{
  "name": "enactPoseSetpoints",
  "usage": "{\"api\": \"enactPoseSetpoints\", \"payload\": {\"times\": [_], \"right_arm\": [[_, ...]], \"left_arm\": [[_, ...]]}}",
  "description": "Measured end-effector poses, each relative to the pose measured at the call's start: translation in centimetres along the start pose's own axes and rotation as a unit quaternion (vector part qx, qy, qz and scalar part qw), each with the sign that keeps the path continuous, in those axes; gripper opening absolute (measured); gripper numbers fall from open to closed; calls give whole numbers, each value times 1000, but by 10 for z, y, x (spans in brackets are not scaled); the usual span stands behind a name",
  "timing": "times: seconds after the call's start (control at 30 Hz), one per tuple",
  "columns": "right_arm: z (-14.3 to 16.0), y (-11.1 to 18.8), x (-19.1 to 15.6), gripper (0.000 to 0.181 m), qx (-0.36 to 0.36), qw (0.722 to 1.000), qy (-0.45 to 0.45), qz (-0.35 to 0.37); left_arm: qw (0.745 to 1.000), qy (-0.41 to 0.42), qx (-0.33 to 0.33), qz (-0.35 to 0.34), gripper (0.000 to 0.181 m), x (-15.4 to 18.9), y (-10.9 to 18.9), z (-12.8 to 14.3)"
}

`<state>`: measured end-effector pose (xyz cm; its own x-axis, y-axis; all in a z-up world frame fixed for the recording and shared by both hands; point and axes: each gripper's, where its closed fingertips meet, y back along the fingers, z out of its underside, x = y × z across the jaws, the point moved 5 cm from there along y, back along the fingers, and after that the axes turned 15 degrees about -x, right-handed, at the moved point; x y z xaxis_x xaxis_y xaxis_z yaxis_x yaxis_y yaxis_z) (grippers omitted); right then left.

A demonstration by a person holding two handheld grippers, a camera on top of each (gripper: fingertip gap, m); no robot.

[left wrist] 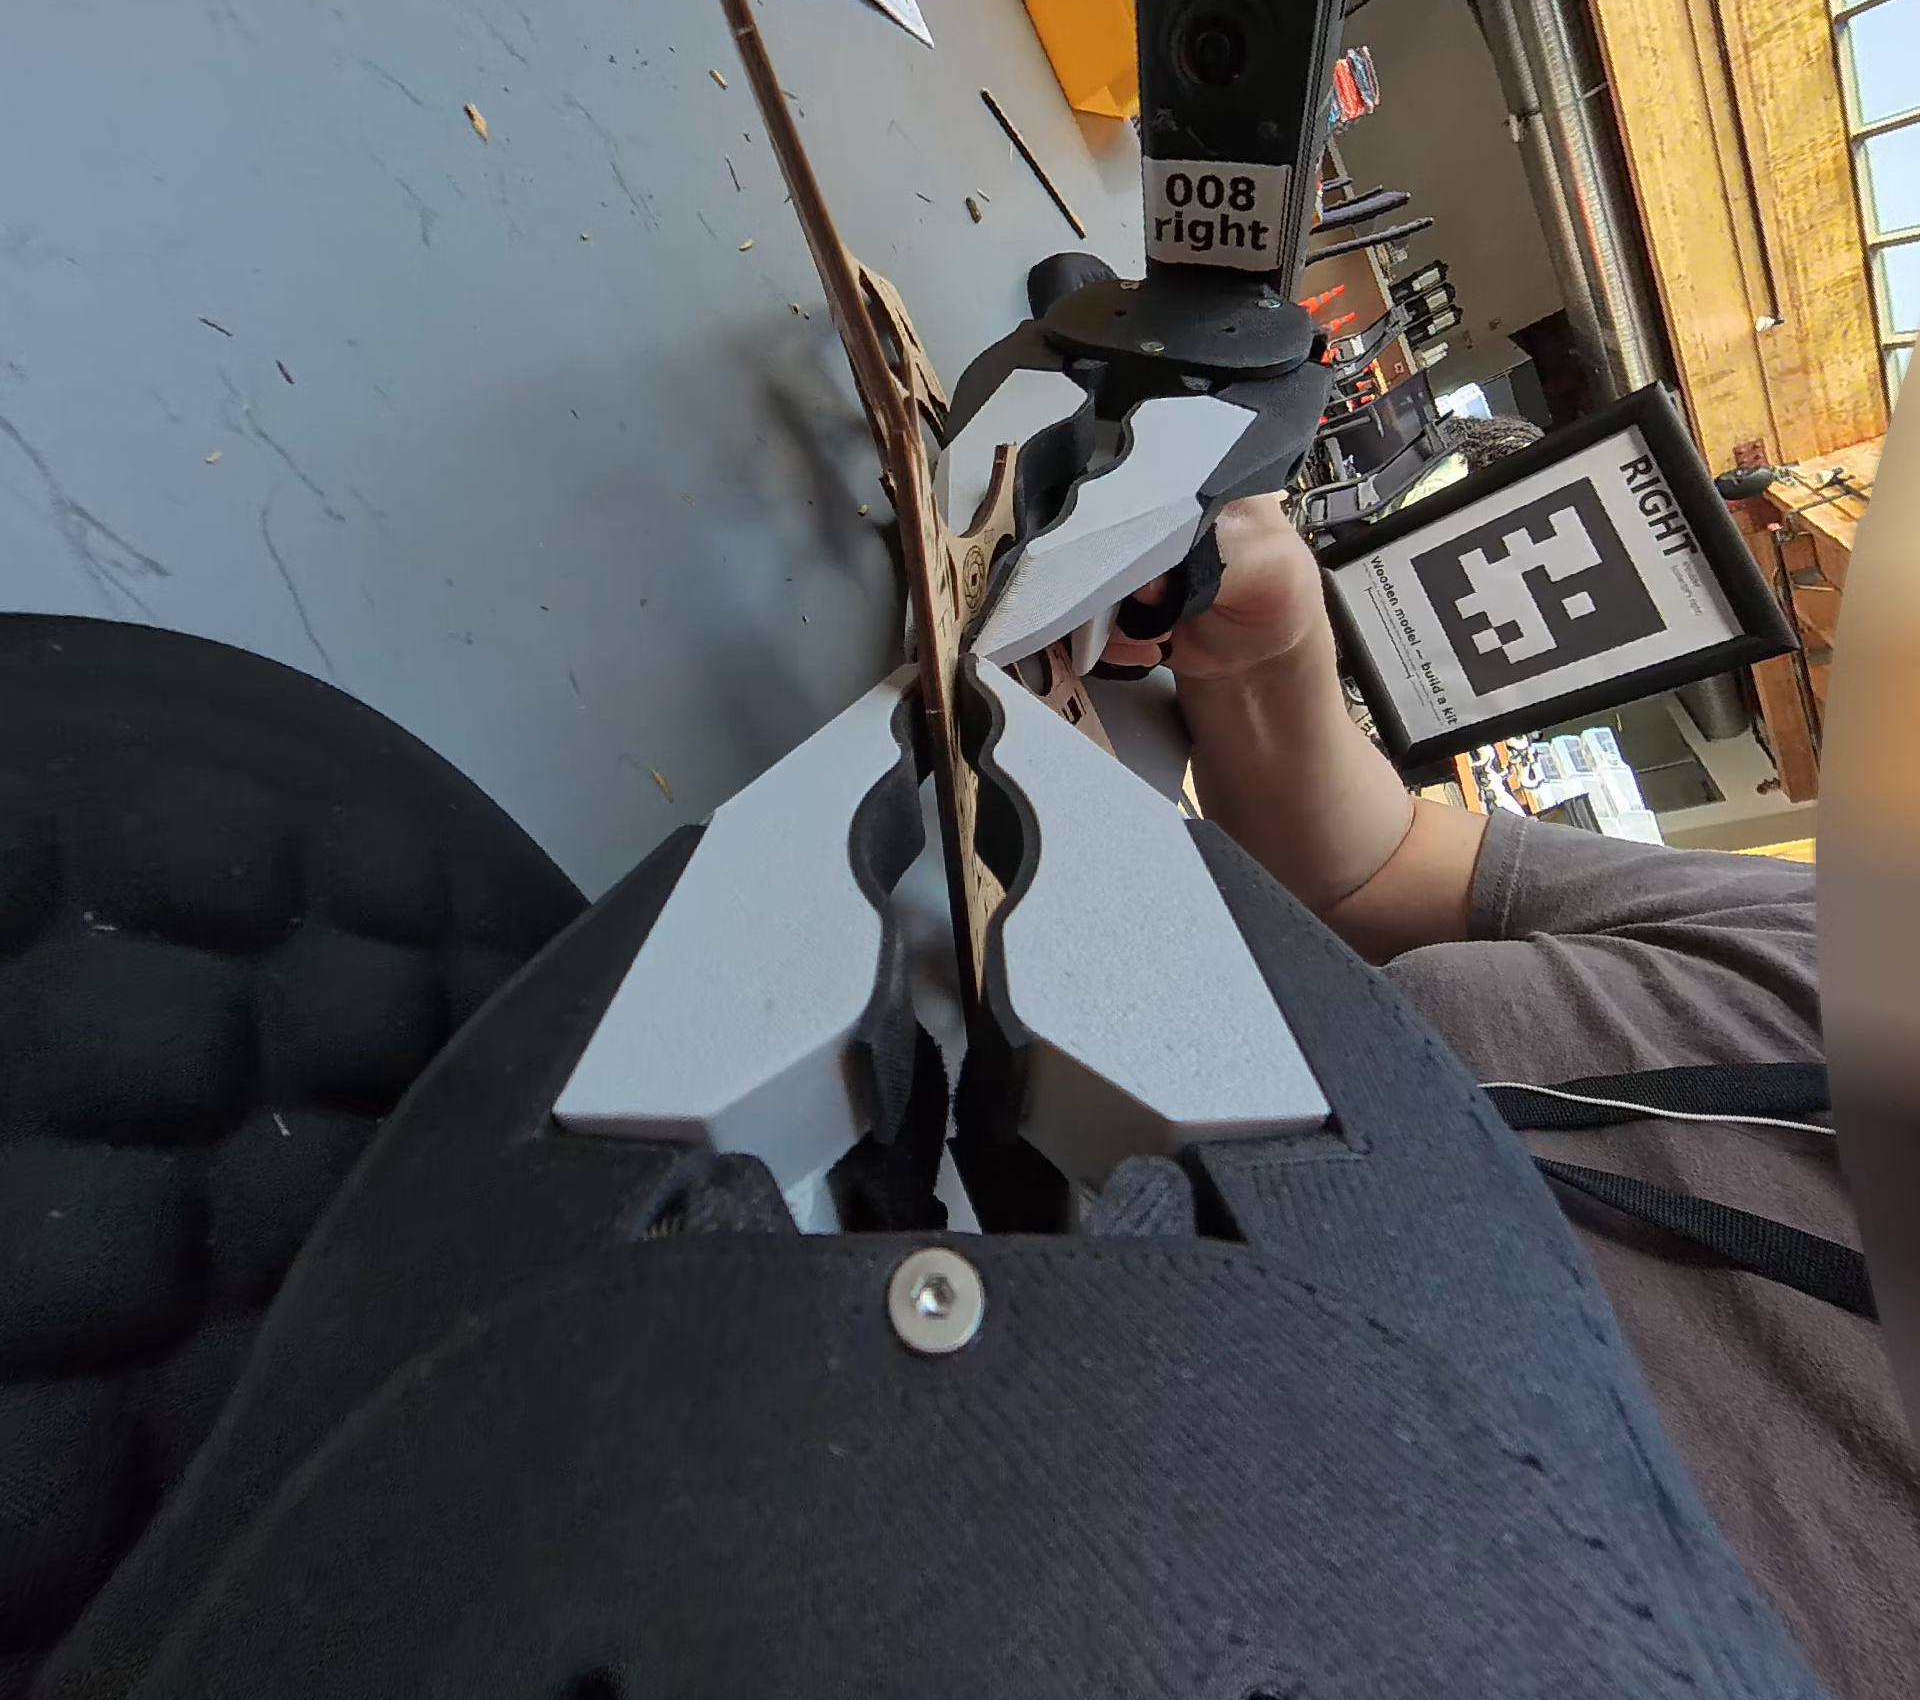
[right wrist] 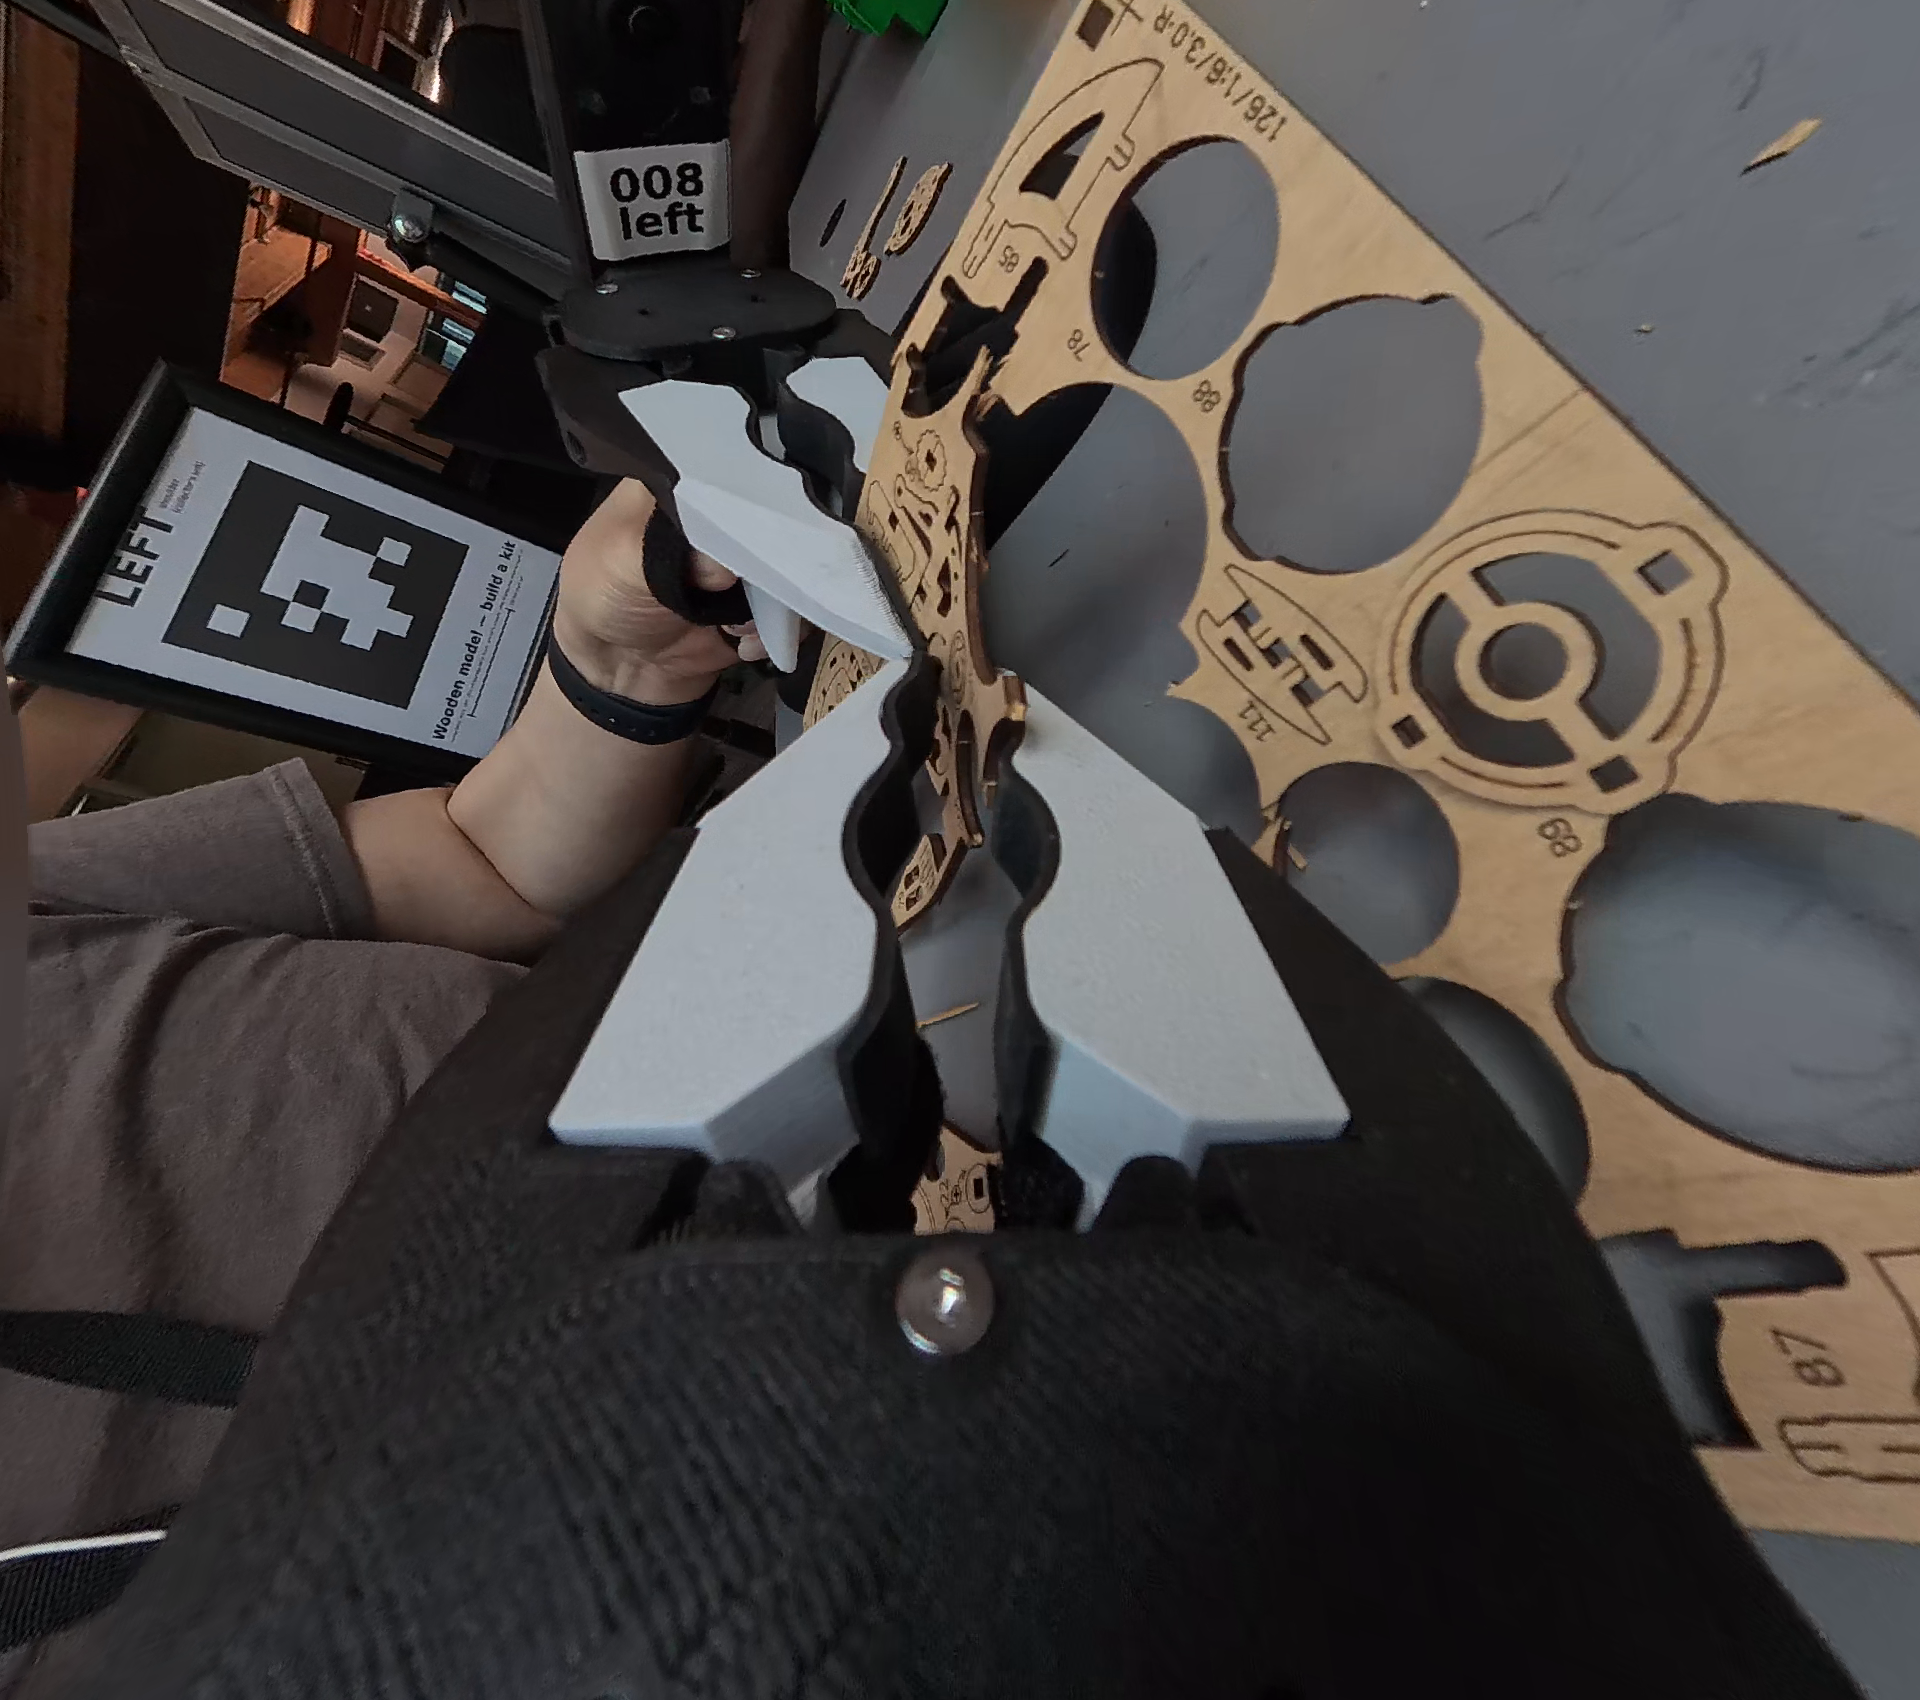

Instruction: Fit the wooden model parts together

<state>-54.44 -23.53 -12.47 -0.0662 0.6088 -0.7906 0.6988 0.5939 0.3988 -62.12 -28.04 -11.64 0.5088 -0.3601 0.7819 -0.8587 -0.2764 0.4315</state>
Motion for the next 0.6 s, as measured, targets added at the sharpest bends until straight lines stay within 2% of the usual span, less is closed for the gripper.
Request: {"api": "enactPoseSetpoints", "payload": {"times": [0.17, 0.27, 0.47, 0.6], "right_arm": [[-1, 1, -2, 7, 8, 1000, 13, 10], [0, 4, -4, 9, 11, 1000, 0, -25], [0, 5, -5, 10, 7, 999, 0, -33], [0, 8, -11, 4, 20, 998, 24, -45]], "left_arm": [[1000, 6, 0, 6, 1, -1, 0, -1], [999, 14, -3, 46, 1, 2, 0, -3], [999, 8, -2, 46, 2, 3, 1, -4], [998, 2, -4, 56, 5, 6, 1, -3]]}}
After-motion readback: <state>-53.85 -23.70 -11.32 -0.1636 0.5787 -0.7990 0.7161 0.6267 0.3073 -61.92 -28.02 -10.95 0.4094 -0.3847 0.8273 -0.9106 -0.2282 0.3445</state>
